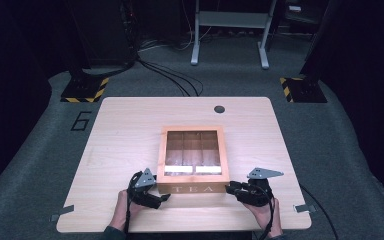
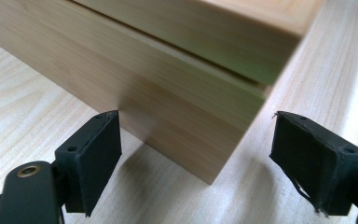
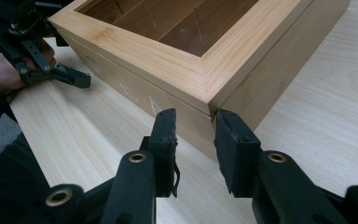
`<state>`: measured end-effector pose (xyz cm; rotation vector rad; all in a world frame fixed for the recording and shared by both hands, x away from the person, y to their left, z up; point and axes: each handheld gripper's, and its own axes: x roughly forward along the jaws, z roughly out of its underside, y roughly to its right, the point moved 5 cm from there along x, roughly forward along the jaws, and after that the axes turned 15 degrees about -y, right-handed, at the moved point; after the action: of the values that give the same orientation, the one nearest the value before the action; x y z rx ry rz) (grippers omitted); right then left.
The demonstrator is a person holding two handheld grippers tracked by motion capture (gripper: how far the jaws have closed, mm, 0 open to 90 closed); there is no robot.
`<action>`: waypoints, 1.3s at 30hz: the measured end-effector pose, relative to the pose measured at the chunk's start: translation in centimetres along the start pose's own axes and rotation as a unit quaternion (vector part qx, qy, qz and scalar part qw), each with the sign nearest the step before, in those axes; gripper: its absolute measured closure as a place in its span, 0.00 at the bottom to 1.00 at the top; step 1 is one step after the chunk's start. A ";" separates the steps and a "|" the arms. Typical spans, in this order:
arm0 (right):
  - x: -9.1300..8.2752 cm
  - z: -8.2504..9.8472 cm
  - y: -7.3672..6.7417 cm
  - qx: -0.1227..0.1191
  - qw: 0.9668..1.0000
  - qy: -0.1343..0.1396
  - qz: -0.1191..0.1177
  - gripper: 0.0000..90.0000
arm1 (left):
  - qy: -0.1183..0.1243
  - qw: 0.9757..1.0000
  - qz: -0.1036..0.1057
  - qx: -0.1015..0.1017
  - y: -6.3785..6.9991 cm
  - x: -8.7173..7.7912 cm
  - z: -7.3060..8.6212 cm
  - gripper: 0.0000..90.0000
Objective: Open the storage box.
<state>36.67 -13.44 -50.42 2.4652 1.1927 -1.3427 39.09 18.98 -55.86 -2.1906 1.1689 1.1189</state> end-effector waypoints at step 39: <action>-0.1 -0.4 0.5 0.011 0.999 0.038 -0.034 0.73 | 0.010 1.000 0.008 0.001 0.0 -0.2 0.0 0.16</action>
<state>37.21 -13.64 -50.28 2.5329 1.2956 -1.2963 39.06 19.09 -55.74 -2.1998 1.1970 1.1052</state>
